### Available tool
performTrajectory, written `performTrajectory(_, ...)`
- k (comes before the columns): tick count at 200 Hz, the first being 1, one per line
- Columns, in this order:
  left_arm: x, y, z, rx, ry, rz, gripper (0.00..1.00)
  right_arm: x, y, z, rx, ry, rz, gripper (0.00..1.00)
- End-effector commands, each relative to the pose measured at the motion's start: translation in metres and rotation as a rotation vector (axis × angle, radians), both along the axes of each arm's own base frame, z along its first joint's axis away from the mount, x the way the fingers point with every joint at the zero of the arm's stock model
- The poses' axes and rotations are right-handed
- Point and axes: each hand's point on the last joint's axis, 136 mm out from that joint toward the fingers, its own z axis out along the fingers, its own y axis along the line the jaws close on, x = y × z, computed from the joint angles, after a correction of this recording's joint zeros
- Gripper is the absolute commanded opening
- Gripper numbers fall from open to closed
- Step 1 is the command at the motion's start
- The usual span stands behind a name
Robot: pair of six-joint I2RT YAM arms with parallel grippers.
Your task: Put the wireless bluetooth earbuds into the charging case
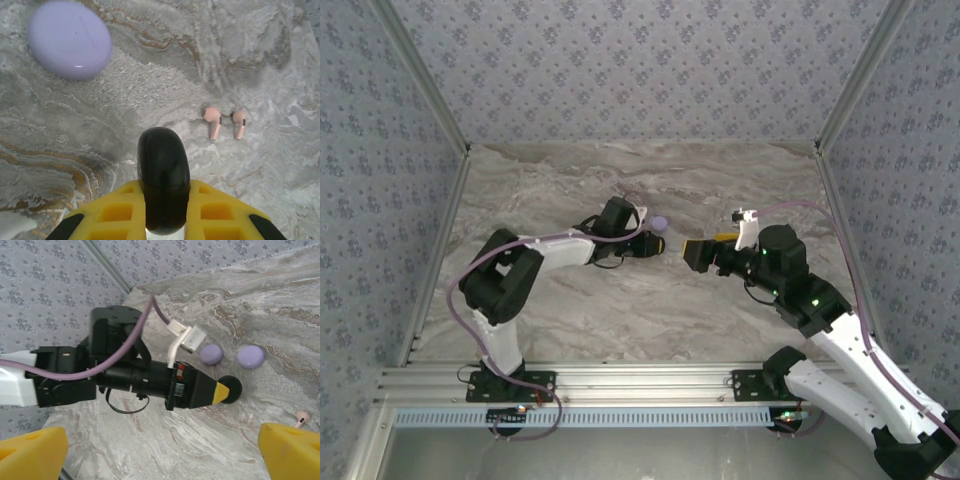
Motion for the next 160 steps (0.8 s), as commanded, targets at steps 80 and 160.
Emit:
performTrajectory(80,0.005,-0.001,-0.019,0.049,0.081,0.026,0.32,-0.004,0.005,0.005,-0.017,-0.043,0.059,1.00)
performTrajectory(160,0.010,0.031,0.061,0.045,-0.102,0.031,0.51,0.008,0.014,-0.007,-0.185,0.070,0.093,1.00)
